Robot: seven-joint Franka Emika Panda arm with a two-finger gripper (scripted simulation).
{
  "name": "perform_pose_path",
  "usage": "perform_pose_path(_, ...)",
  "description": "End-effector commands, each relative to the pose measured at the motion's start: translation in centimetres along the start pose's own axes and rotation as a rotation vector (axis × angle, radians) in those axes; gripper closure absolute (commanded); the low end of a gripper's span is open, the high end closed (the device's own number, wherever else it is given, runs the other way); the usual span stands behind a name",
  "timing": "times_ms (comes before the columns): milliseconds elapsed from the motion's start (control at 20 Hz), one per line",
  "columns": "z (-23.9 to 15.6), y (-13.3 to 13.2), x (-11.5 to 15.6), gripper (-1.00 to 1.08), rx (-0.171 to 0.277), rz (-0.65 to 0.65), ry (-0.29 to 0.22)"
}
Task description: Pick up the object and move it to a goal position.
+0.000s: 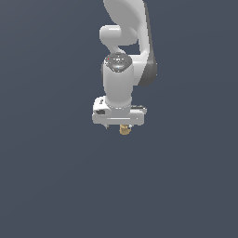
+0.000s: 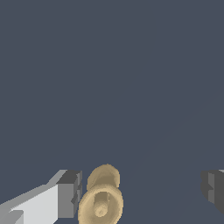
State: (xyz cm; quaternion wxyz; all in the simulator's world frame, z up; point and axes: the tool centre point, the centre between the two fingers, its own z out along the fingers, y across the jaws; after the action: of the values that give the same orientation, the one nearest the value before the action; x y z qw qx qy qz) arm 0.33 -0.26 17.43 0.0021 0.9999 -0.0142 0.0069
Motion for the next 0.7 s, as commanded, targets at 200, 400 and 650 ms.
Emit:
perform_pose_path(200,0.1,0.8,-0.1,-0.92,0.000,0.004,-0.008)
perform_pose_path(400,0.2,2.1,-0.3,-0.92,0.000,0.006,-0.021)
perform_pose_path(650,0.2,2.2,-0.3,-0.92,0.000,0.005,-0.022)
